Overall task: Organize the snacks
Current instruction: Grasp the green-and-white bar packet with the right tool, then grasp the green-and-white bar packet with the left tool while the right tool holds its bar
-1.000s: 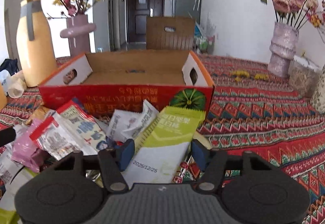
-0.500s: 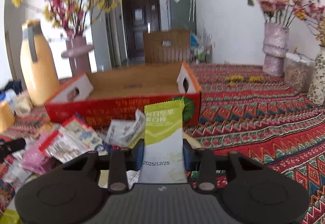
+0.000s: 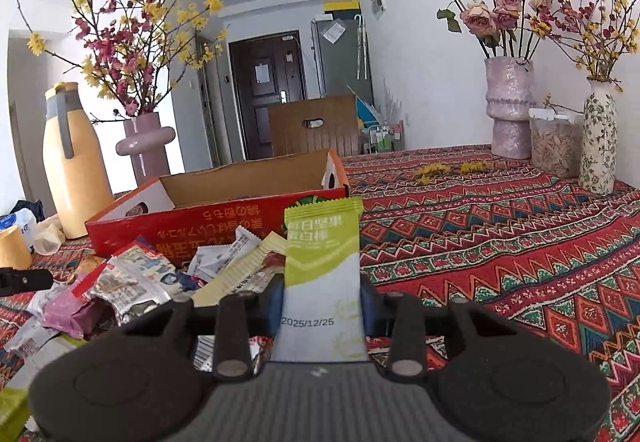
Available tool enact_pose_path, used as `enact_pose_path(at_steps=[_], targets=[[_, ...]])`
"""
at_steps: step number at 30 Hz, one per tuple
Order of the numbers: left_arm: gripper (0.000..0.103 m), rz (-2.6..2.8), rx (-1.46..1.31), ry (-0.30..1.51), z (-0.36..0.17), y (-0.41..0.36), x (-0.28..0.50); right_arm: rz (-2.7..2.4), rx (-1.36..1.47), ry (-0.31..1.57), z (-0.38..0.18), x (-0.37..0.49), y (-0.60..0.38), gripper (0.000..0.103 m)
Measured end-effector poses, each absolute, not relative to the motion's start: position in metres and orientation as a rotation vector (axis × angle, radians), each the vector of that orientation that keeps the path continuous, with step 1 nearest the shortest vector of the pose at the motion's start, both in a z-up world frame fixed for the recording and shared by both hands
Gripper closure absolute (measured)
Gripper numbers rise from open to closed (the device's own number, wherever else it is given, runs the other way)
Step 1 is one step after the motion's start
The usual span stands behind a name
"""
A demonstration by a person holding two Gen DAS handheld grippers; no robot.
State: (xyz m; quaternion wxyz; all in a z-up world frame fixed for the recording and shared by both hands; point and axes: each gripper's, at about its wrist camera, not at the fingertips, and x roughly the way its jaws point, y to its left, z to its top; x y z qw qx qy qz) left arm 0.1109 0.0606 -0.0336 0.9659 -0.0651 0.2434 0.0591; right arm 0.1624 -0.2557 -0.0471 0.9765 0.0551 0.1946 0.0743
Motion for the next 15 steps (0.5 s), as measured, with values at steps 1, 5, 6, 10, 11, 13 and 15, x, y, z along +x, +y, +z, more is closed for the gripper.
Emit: enact_pose_path(at_steps=[1,5,6,10,11,13,15], targets=[[0.000,0.125,-0.124,0.505,-0.033,0.060,0.112,0.155,0.112,0.388,-0.049,0.163,-0.256,0.067],[0.000,0.120,-0.095,0.539,-0.029,0.054,0.109,0.180,0.131,0.382,-0.050,0.162,-0.259,0.067],[0.000,0.110,-0.098,0.549,-0.027,0.052,0.106,0.183,0.137,0.379,-0.050,0.162,-0.260,0.067],[0.000,0.098,-0.075,0.582,-0.020,0.044,0.094,0.189,0.147,0.360,-0.050,0.156,-0.262,0.067],[0.000,0.093,-0.071,0.596,-0.019,0.042,0.092,0.193,0.151,0.357,-0.049,0.154,-0.263,0.067],[0.000,0.068,-0.072,0.630,-0.018,0.038,0.087,0.205,0.159,0.354,-0.048,0.150,-0.264,0.067],[0.000,0.050,-0.067,0.662,-0.019,0.033,0.083,0.217,0.165,0.352,-0.048,0.145,-0.265,0.067]])
